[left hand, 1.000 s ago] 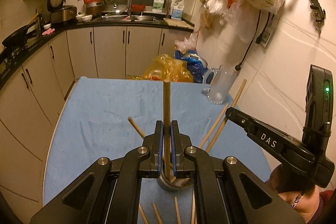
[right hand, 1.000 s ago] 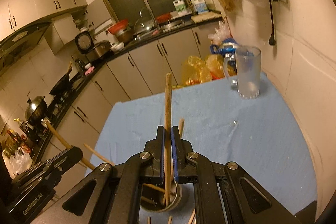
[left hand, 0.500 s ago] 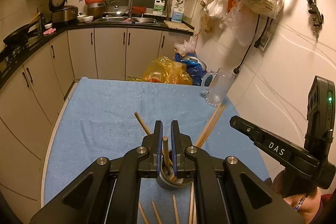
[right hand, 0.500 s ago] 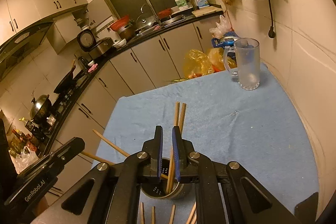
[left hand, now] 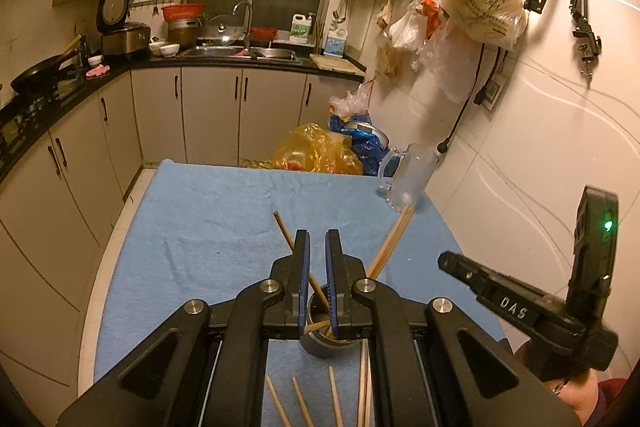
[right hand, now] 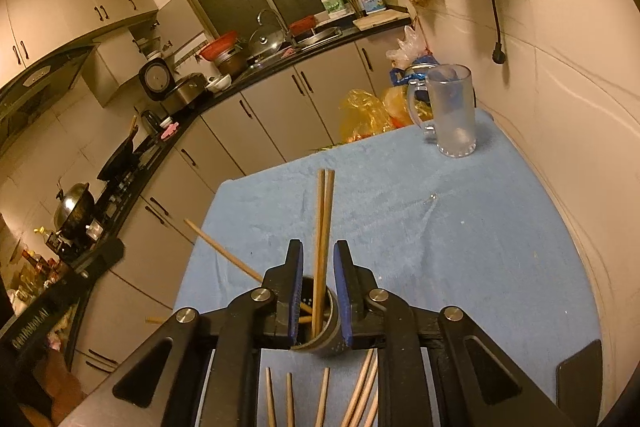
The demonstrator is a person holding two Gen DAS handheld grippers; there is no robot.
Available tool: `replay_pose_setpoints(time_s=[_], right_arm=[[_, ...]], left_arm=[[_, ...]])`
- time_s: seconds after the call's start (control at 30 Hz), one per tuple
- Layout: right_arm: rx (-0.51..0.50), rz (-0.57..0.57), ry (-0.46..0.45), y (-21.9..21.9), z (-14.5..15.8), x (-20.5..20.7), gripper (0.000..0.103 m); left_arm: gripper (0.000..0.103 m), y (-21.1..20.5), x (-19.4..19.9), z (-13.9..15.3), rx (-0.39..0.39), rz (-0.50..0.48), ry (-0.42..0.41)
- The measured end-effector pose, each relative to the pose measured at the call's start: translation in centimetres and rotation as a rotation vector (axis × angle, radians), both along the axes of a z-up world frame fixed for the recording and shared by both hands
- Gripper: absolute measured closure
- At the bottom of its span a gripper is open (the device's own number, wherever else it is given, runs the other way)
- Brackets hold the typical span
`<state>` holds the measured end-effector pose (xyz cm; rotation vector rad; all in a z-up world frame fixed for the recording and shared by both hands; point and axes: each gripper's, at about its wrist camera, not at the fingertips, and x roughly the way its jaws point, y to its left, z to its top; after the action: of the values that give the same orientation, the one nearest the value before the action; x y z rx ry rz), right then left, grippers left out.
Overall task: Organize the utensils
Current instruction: 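Lower the left gripper's chopstick into the cup while the right gripper drops its own, then return both grippers to the remaining chopsticks and grasp one each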
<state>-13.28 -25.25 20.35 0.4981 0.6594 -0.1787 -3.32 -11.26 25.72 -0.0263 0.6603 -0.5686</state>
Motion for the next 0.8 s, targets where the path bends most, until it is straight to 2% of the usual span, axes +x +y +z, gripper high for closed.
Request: replay_pose_setpoints(time_s=[0.07,0.2,0.43,0.57,0.7,0.8], right_arm=[[-0.003,-0.002,0.008,0.3,-0.2,-0.4,0.082],[-0.023,-0.003,0.032,1.0,-0.9,-1.4,0.081],[-0.056,-0.011,0.087,2.2,-2.6,-3.2,0.079],[-0.083,-0.015,0.127,3.1,-4.1,-4.4,0.076],[-0.078,-0.019,0.173,3.6,-5.6,-5.2,0.076],[-0.027,-0.030,0.197,3.3,-6.9,-5.9,0.076]], left_arm=[[0.095,0.5,-0.6,0.3,-0.002,-0.002,-0.011],[0.086,1.8,-2.0,0.7,-0.001,0.008,-0.034],[0.086,3.9,-4.6,-1.3,0.023,0.005,-0.012],[0.086,4.6,-5.7,-3.5,0.050,-0.008,0.029],[0.086,5.2,-6.3,-6.6,0.071,-0.019,0.110],[0.086,5.7,-6.4,-8.6,0.094,-0.021,0.170]])
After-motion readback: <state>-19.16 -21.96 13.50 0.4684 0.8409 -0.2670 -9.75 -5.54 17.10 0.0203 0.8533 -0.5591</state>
